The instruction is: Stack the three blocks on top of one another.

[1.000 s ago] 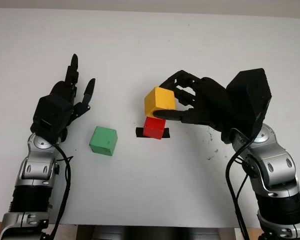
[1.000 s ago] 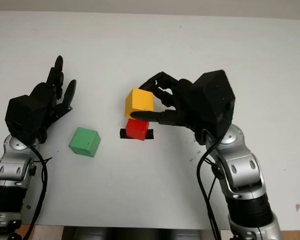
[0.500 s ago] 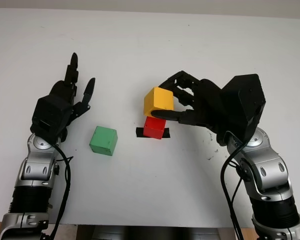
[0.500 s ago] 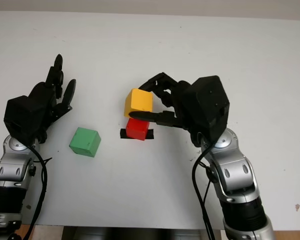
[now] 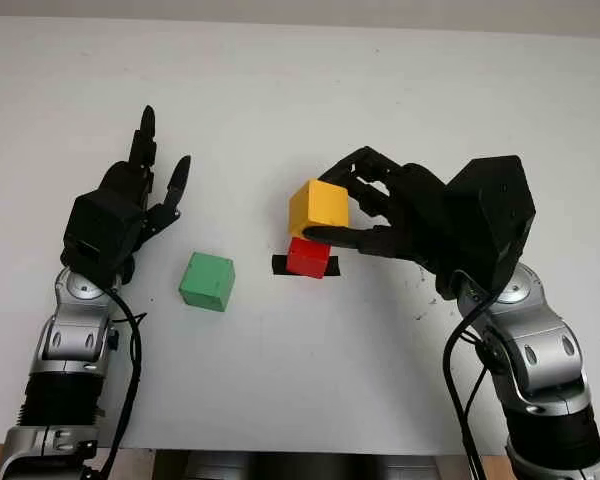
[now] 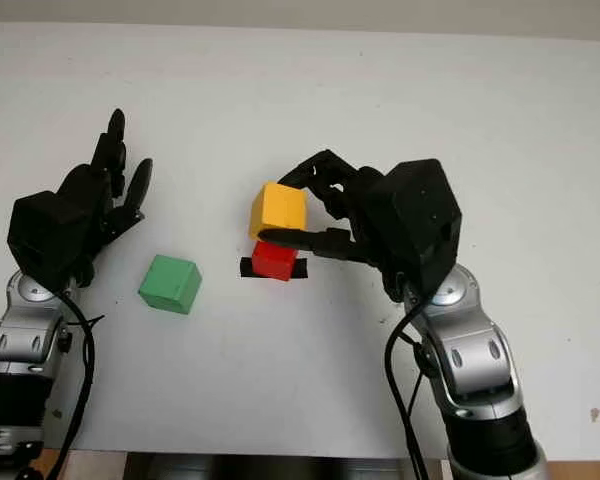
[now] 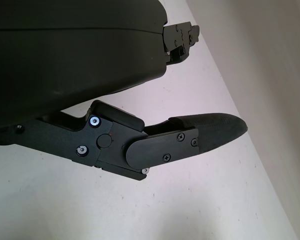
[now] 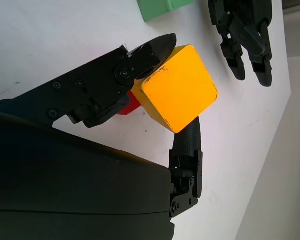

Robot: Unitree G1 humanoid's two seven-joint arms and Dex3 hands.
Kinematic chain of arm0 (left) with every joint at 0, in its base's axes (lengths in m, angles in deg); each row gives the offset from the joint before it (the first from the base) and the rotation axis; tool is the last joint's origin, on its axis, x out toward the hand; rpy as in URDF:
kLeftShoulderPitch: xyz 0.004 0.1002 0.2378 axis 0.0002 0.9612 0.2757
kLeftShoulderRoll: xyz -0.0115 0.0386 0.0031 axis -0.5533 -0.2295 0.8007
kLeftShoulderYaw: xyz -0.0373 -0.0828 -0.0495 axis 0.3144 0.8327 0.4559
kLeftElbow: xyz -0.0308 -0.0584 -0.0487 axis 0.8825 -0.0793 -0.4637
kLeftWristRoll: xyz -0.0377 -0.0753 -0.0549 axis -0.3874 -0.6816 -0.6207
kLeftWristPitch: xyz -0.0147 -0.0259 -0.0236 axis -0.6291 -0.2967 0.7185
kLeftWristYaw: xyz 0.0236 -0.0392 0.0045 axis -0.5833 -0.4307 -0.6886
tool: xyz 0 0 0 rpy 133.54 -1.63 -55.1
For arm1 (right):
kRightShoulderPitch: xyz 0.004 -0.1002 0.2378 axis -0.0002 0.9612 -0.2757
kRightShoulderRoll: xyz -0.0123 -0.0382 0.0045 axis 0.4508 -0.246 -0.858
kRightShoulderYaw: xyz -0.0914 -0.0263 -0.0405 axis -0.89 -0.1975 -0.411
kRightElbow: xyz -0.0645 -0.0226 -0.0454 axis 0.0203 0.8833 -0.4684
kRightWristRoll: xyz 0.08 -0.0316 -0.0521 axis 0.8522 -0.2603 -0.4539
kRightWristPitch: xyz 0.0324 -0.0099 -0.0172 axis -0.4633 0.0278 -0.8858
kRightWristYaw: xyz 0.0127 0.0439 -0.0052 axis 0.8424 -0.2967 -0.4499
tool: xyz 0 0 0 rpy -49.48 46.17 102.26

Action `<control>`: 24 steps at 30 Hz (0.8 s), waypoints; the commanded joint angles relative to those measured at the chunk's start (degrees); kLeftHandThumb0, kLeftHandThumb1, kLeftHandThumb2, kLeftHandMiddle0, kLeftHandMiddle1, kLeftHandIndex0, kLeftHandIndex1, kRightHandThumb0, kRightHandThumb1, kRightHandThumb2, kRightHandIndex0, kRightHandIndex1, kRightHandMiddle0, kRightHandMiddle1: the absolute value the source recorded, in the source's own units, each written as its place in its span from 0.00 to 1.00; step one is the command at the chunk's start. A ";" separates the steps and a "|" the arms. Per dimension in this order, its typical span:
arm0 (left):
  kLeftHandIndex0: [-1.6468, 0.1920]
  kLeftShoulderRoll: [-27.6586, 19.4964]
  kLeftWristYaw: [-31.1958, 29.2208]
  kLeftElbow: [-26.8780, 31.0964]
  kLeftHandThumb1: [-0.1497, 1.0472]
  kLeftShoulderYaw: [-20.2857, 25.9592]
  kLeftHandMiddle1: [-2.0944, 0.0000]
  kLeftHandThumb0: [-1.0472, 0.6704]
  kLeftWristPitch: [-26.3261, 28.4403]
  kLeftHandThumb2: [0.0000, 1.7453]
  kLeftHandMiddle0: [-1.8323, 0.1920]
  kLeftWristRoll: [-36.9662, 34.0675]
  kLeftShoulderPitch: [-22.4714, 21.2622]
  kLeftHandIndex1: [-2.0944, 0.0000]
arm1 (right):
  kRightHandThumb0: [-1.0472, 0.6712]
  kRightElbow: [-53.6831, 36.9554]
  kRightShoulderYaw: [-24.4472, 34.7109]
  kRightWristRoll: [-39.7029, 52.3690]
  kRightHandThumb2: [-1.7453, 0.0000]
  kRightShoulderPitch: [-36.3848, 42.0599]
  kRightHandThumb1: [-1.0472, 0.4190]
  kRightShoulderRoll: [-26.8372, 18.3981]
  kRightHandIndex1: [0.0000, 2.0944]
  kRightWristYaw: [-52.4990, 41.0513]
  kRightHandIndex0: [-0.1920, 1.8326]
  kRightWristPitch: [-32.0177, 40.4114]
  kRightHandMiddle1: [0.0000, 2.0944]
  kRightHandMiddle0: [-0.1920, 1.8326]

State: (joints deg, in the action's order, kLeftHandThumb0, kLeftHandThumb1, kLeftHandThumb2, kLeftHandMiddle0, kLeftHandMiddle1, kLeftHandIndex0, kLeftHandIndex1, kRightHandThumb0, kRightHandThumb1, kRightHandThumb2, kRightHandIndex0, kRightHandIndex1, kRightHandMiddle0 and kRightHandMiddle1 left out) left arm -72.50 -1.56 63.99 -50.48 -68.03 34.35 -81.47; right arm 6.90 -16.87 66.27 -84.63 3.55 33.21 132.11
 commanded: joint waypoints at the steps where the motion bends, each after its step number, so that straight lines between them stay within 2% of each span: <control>1: 1.00 0.19 0.34 0.62 1.00 -0.11 0.99 0.16 -0.19 0.35 1.00 -0.02 0.88 1.00 | 0.40 -1.67 -0.14 -0.26 0.97 0.55 0.04 -0.39 0.02 -0.04 0.18 0.51 0.87 0.18; 24: 1.00 0.37 0.33 1.37 1.00 0.00 1.00 0.16 -0.06 0.35 1.00 -0.04 1.60 1.00 | 0.39 1.35 -2.23 -4.55 0.97 0.62 0.03 -0.87 0.03 -0.63 0.19 -0.81 0.88 0.17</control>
State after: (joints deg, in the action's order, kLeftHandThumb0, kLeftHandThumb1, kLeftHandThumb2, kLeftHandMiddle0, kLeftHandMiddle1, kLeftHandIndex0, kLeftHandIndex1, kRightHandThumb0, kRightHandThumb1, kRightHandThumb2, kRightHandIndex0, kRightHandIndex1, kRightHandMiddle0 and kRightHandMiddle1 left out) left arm -72.30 -1.46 64.38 -50.48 -67.74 34.42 -80.96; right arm 7.90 -18.92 62.03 -84.11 2.99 32.68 131.91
